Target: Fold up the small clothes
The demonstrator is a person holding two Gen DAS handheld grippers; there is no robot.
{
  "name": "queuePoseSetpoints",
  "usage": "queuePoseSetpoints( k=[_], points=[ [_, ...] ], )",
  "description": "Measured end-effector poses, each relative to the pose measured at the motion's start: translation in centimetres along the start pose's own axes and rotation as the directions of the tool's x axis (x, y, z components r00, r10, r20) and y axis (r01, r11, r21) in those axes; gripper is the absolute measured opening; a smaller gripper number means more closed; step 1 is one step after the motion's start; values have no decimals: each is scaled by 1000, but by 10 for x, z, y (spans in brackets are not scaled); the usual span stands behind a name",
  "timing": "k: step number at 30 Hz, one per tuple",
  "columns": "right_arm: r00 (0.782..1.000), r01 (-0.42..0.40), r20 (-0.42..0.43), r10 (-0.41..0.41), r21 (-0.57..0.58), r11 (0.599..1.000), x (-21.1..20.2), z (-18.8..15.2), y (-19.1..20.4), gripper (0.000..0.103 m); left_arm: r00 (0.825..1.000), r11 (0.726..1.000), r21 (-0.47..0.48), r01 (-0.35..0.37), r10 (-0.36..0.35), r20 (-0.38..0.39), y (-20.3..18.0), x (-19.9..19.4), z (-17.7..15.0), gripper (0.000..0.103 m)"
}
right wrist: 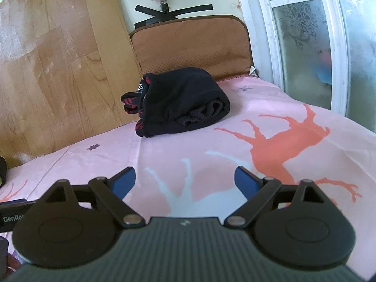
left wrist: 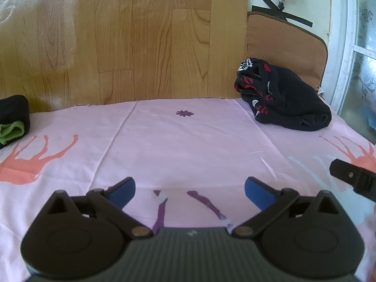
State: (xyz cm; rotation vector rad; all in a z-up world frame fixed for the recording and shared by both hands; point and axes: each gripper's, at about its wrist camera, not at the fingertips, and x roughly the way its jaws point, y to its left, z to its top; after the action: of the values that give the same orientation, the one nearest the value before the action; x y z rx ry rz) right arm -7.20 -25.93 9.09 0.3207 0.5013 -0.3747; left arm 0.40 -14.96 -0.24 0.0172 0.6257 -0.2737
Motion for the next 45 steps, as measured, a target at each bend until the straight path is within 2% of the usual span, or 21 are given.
queuePoseSetpoints(
  k=[9,26,45],
  points=[
    [1000,1,4,-1,13,1000,0,0,-1,93,1000,1000,23,12,-12,27,-3,-7,0,103],
    [1000,-7,-8,7,23,1000,2,1,-3,93,998,998,33,51,-52,31,-1,-13,1,103],
    [1000,-17,-22,18,19,1000,4,2,-4,93,999,998,58,38,-39,25,-5,-12,0,103]
  ],
)
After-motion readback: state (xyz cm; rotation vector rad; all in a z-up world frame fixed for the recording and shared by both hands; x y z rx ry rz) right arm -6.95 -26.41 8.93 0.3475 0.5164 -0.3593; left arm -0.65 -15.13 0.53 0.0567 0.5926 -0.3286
